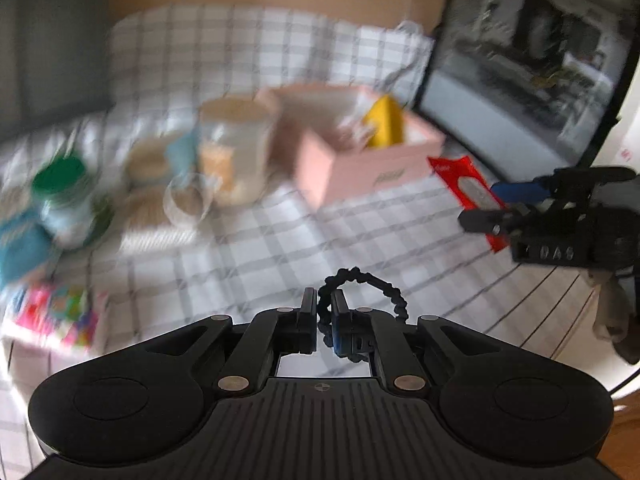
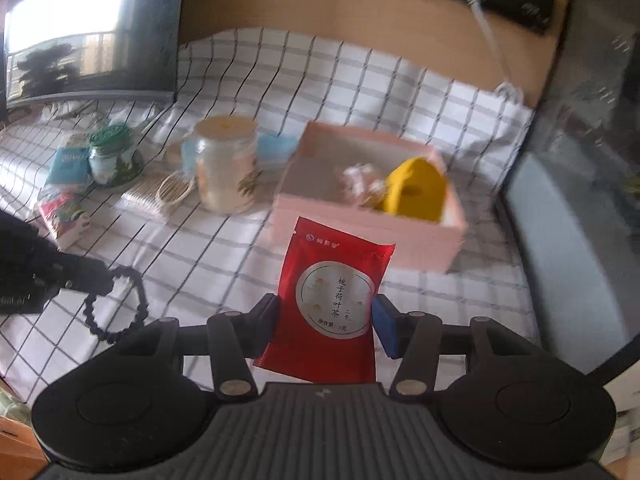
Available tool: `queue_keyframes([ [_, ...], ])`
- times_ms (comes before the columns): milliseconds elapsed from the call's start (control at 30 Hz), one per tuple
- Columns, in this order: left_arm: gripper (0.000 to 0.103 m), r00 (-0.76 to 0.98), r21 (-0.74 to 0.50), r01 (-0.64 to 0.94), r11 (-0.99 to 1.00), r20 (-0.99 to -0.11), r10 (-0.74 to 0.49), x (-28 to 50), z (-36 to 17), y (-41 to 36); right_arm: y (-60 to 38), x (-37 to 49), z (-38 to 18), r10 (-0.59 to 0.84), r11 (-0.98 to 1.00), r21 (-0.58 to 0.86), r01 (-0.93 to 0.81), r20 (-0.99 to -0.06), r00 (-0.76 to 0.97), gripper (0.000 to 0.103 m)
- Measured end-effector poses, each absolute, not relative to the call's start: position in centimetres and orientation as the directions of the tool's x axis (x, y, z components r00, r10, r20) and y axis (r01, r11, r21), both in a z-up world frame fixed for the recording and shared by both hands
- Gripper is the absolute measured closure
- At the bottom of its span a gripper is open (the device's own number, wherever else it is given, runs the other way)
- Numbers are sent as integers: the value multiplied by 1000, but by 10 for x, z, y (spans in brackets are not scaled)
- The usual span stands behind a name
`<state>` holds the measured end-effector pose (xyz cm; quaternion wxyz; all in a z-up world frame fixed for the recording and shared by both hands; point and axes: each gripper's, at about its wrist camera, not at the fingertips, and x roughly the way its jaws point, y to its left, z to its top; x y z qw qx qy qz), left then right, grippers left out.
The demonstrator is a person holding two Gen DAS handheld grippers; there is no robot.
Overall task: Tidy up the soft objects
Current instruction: 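Drop the red packet from the right tool into the pink box while the left tool drops the bracelet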
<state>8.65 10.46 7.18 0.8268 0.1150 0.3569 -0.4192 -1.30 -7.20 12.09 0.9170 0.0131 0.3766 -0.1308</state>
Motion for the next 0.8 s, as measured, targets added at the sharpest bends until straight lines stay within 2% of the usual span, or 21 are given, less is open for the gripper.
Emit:
queue_keyframes([
  [267,94,498,-64,781,622,-537,-680,112,133,27,-124,1,172,-274,958,-77,277,-539,796,51],
  [400,94,531,-91,751,654,-507,-680,141,150,-11,-145,29,188,-264,964,-112,239,-474,840,51],
  [533,94,530,-134,728,673,-512,-676,170,160,-36,-168,58,187,-233,972,-114,204,-460,857,51],
  [667,93,507,-176,701,691,-558,-657,198,151,-54,-190,83,181,-211,978,-97,187,-462,861,50],
  [733,93,463,-226,688,689,-594,-658,215,136,-60,-208,97,178,-172,983,-27,180,-471,865,40],
  [800,92,415,-273,666,694,-638,-649,233,117,-70,-231,118,172,-84,983,94,155,-518,851,38],
])
